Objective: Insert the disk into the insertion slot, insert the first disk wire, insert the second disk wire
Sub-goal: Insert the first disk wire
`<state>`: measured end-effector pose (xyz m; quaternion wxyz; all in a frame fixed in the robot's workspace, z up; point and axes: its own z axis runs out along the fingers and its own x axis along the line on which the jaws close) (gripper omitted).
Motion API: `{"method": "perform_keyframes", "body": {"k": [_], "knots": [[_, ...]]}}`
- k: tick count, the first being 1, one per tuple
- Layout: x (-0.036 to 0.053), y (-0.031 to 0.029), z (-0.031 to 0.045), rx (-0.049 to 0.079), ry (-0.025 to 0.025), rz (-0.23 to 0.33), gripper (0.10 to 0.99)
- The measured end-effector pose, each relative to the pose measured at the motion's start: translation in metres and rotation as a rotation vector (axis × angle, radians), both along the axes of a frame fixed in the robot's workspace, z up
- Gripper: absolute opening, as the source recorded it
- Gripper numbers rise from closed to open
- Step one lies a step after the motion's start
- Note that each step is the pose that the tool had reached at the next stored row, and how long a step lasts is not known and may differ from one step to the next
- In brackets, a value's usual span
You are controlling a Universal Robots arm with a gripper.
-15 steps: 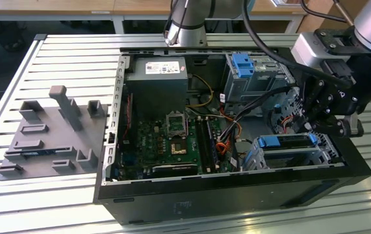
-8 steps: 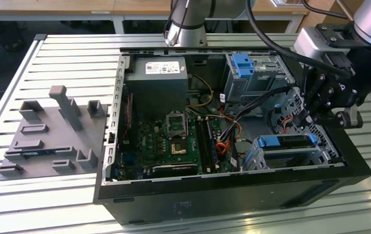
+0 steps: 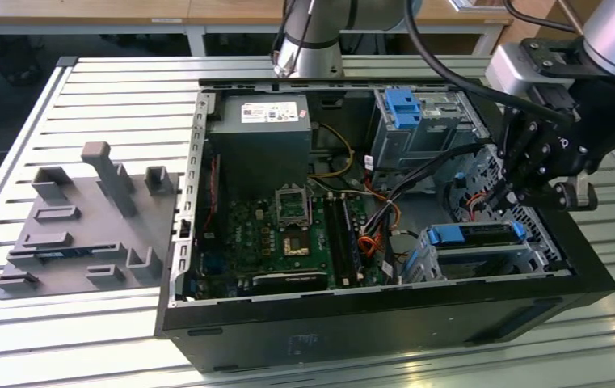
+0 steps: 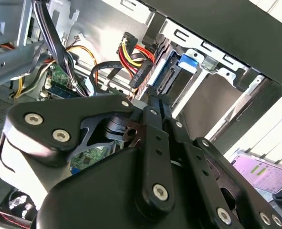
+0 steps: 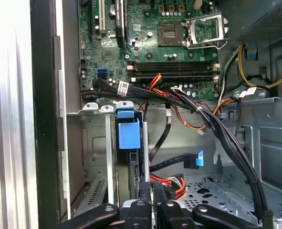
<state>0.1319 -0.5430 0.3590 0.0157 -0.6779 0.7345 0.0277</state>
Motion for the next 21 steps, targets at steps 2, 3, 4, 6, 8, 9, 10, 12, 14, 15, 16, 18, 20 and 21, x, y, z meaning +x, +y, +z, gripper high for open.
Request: {"method": "perform_keyframes", "body": {"k": [2,3,4,6,8,9,10,12,14,15,16,18,20,21], "knots": [[0.0003,0.0013,-0.0004,0.0,0.0,-0.008,0.184],[0.0004,0.0019,-0.0006,0.0,0.0,-0.012,0.184],[0.0004,0.0026,-0.0006,0.0,0.0,-0.017,0.247],[0.0005,0.0042,-0.0007,0.0,0.0,-0.024,0.247],[0.0005,0.0067,-0.0007,0.0,0.0,-0.026,0.247],[0.0005,0.0081,-0.0007,0.0,0.0,-0.027,0.247],[0.0005,0.0095,-0.0007,0.0,0.0,-0.028,0.247],[0.0009,0.0129,-0.0007,0.0,0.0,-0.03,0.247],[0.0021,0.0157,-0.0011,0.0,0.0,-0.032,0.247],[0.0029,0.0165,-0.0017,0.0,0.0,-0.035,0.247],[0.0036,0.017,-0.0024,0.0,0.0,-0.038,0.247],[0.0038,0.018,-0.004,-0.002,0.0,-0.049,0.247],[0.004,0.0191,-0.0056,-0.004,-0.0001,-0.061,0.247],[0.0042,0.0198,-0.0064,-0.004,-0.0001,-0.066,0.247]]}}
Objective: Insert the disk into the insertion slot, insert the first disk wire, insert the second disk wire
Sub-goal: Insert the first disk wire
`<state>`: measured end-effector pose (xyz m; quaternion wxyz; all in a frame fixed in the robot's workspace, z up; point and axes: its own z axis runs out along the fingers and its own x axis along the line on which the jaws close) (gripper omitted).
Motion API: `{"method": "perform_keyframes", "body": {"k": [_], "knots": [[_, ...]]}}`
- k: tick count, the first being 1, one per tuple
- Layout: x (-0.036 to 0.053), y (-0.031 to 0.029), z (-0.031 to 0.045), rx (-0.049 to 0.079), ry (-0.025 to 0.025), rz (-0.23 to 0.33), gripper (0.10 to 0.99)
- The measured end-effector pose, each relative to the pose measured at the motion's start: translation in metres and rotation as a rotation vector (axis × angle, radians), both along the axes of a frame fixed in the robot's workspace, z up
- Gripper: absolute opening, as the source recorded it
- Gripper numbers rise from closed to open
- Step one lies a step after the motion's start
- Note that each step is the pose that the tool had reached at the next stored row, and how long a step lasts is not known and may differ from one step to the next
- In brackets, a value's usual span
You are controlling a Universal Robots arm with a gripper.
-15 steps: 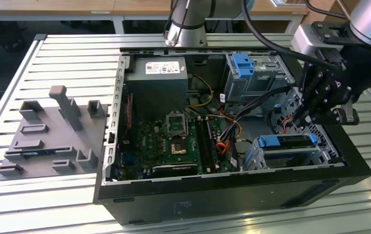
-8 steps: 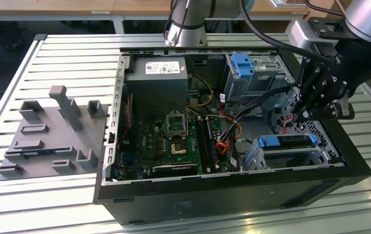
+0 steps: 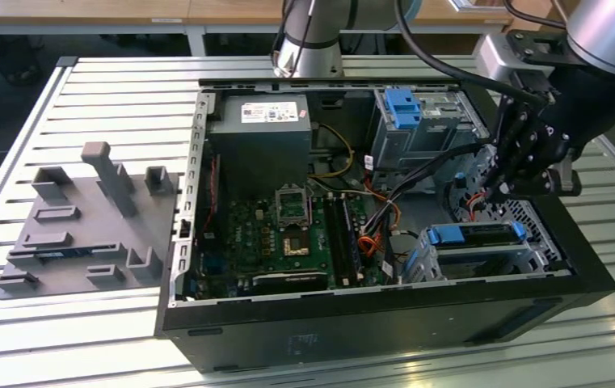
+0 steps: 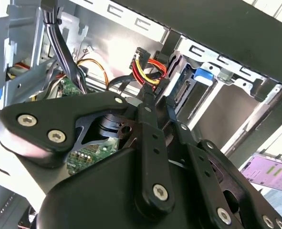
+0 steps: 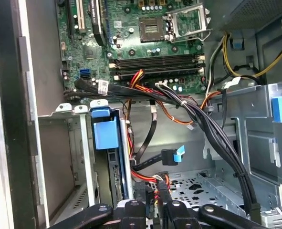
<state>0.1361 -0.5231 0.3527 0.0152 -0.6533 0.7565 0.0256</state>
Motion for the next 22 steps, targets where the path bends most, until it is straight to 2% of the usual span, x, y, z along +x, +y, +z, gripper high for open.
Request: {"method": "perform_keyframes", "body": {"k": [6,8,9,11,17,19,22], "knots": [[0.0004,0.0028,-0.0035,-0.01,-0.0001,-0.035,0.247],[0.0004,0.0034,-0.0038,-0.019,-0.0002,-0.041,0.231],[0.0005,0.0035,-0.0038,-0.024,-0.0003,-0.041,0.169],[0.0005,0.0034,-0.0038,-0.028,-0.0004,-0.039,0.165],[0.0005,0.0035,-0.0039,-0.028,-0.002,0.052,0.165],[0.0002,0.003,-0.0042,-0.028,-0.0038,0.07,0.165],[-0.0013,-0.0001,-0.0044,-0.028,-0.012,0.078,0.165]]}}
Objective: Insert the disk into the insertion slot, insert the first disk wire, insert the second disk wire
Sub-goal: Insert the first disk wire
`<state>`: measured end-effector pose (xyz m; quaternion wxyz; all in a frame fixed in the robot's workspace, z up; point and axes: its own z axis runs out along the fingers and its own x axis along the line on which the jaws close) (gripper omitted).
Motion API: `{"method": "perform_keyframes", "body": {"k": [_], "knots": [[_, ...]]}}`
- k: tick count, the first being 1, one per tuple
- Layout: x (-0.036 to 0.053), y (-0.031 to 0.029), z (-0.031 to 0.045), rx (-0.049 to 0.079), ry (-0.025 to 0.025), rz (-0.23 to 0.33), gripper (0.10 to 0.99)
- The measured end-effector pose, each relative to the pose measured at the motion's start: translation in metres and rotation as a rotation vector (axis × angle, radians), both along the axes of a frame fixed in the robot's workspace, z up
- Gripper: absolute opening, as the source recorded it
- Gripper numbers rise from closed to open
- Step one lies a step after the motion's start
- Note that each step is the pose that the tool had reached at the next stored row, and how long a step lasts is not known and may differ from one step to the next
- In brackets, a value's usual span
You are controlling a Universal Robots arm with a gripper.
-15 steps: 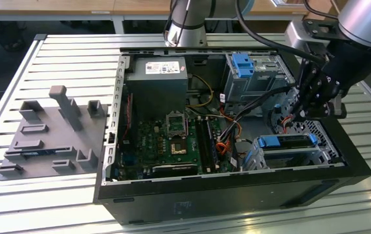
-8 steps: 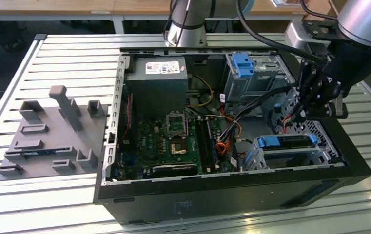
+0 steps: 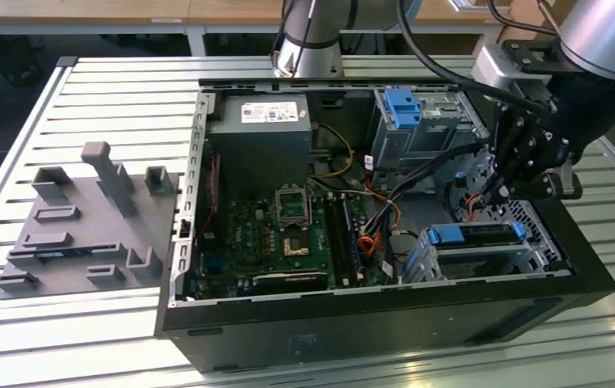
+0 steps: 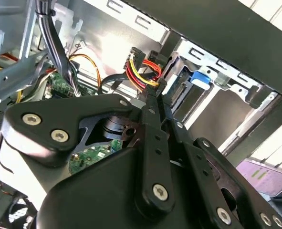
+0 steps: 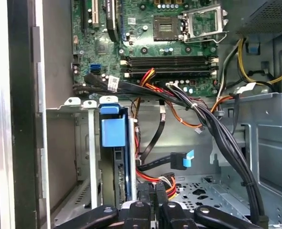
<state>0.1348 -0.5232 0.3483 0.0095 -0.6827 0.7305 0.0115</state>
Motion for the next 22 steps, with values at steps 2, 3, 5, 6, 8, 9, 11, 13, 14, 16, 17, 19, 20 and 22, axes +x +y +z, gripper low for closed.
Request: {"method": "perform_keyframes", "body": {"k": [2,3,5,6,8,9,11,13,14,16,17,19,20,22], "knots": [[-0.0009,-0.0029,-0.0001,0.0,-0.0051,0.004,0.165],[-0.0014,-0.0045,-0.0002,0.0,-0.0076,0.006,0.165],[-0.0022,-0.0073,-0.0003,0.0,-0.0123,0.009,0.165],[-0.0028,-0.0085,-0.0004,0.0,-0.0156,0.011,0.165],[-0.0043,-0.0095,-0.0004,0.0,-0.0235,0.014,0.165],[-0.0053,-0.0097,-0.0005,0.0,-0.0283,0.015,0.165],[-0.0071,-0.01,-0.0008,0.0,-0.038,0.016,0.165],[-0.0075,-0.0101,-0.0015,0.0,-0.0409,0.017,0.165],[-0.0076,-0.0104,-0.0017,0.0,-0.0416,0.017,0.165],[-0.008,-0.0118,-0.002,0.0,-0.0426,0.018,0.165],[-0.0081,-0.0131,-0.0022,0.0,-0.0429,0.018,0.165],[-0.0083,-0.0162,-0.0023,0.0,-0.0431,0.018,0.165],[-0.0084,-0.018,-0.0023,0.0,-0.0431,0.018,0.165],[-0.0084,-0.0208,-0.0024,0.001,-0.0431,0.019,0.165]]}}
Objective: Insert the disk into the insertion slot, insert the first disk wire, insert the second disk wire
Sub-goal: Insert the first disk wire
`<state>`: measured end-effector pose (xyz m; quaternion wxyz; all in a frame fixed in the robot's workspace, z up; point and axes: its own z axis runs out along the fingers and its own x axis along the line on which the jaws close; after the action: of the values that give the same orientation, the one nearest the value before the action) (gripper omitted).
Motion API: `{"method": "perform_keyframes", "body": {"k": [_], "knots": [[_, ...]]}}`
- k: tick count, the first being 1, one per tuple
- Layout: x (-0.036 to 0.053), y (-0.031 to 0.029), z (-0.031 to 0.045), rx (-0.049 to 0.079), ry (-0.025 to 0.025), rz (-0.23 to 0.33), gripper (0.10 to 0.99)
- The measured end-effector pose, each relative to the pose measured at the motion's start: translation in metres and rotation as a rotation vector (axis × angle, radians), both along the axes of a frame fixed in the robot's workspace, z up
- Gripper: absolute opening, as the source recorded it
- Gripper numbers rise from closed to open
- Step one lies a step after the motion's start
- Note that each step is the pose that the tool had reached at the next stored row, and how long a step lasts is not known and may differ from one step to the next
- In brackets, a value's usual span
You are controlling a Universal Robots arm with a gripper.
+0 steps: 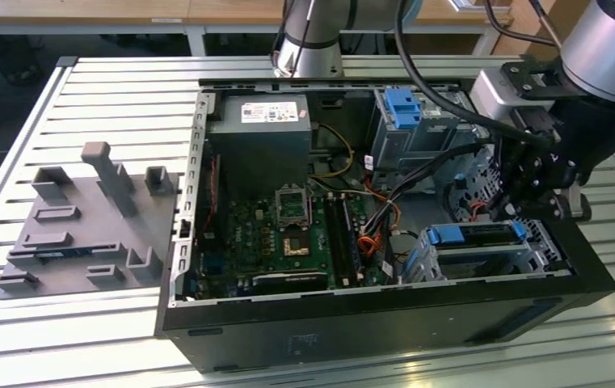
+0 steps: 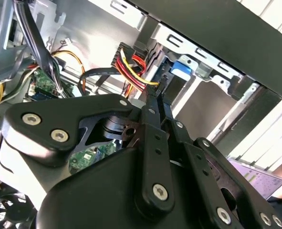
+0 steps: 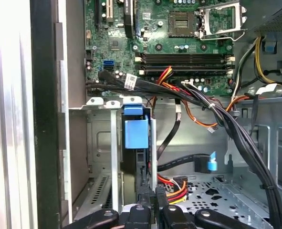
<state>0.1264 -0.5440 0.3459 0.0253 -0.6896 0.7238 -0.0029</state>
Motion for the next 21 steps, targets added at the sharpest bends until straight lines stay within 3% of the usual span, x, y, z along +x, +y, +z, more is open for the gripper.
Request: {"method": "perform_keyframes", "body": {"k": [21], "knots": [[-0.0016,-0.0038,-0.0101,0.0,-0.0007,0.022,0.165]]}}
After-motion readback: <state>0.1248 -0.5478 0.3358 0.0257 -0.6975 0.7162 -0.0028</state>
